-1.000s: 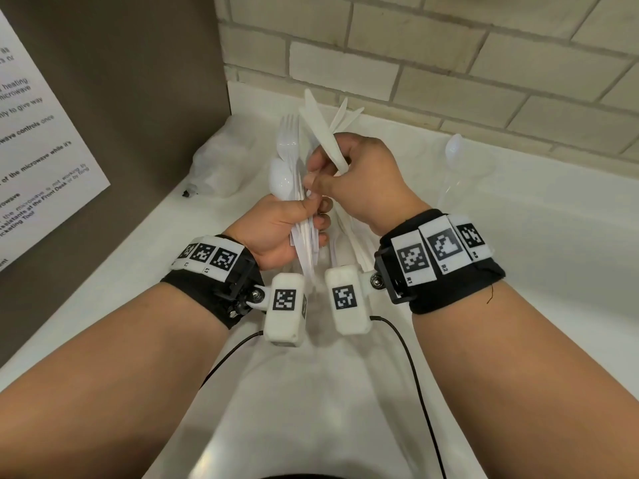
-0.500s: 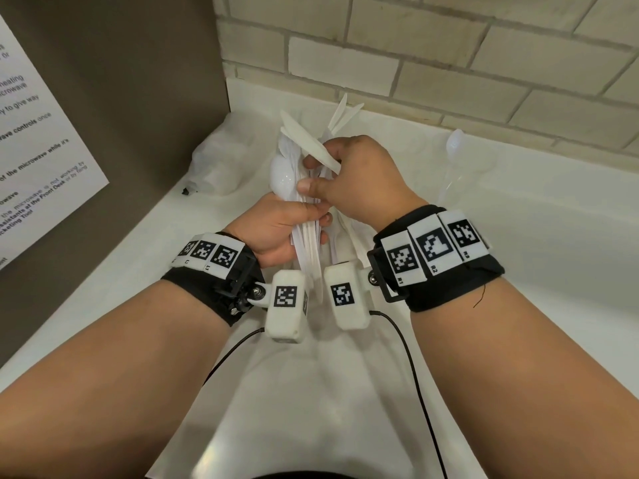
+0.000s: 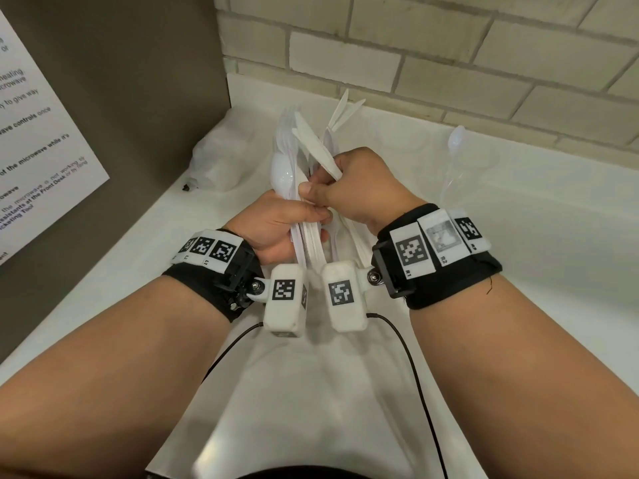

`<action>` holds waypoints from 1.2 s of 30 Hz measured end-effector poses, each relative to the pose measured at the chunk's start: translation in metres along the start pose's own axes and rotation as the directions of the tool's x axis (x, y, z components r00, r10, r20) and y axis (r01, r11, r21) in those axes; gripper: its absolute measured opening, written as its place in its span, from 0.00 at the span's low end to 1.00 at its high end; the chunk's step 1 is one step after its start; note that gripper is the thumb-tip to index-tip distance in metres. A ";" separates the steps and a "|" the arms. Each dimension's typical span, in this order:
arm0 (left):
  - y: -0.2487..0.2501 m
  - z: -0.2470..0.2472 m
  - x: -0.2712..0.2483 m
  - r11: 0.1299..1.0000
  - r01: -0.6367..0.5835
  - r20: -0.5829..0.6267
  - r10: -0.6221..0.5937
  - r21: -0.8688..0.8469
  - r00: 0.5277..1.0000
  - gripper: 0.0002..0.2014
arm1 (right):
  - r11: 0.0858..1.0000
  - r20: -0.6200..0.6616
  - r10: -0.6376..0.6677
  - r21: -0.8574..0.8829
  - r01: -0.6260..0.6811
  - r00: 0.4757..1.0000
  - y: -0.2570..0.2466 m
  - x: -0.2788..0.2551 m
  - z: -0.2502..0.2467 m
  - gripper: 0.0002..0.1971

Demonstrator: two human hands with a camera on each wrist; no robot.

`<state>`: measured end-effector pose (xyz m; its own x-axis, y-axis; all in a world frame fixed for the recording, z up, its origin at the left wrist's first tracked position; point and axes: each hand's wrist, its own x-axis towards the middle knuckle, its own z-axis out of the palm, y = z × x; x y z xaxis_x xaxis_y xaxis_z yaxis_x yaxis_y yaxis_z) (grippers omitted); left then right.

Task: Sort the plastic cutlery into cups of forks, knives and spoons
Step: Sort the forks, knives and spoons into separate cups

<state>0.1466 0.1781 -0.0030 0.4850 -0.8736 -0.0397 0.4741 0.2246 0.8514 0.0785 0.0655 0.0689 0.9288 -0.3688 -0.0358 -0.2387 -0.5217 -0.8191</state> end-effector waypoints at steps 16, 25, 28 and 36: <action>-0.002 -0.012 -0.003 0.997 -0.006 0.148 0.018 -0.077 0.989 0.16 | 0.973 0.134 0.071 0.207 -0.098 0.988 0.005 -0.001 0.005 0.05; 0.003 -0.020 -0.005 0.956 0.093 -0.012 -0.100 -0.279 0.995 0.08 | 0.917 -0.007 0.061 0.396 -0.053 0.998 0.012 0.007 -0.013 0.02; 0.009 -0.028 -0.006 0.955 0.094 -0.018 -0.104 -0.282 0.994 0.14 | 0.885 -0.135 0.032 0.464 0.034 0.990 0.009 0.019 -0.027 0.04; 0.033 -0.042 0.006 0.996 0.059 -0.317 -0.076 -0.061 0.945 0.16 | 0.846 -0.369 -0.038 0.483 0.227 0.929 -0.020 0.099 -0.044 0.10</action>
<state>0.1957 0.1984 0.0029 0.6559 -0.7057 -0.2680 0.5459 0.1982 0.8141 0.1628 0.0062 0.1071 0.7672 -0.6064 0.2092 0.1454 -0.1532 -0.9774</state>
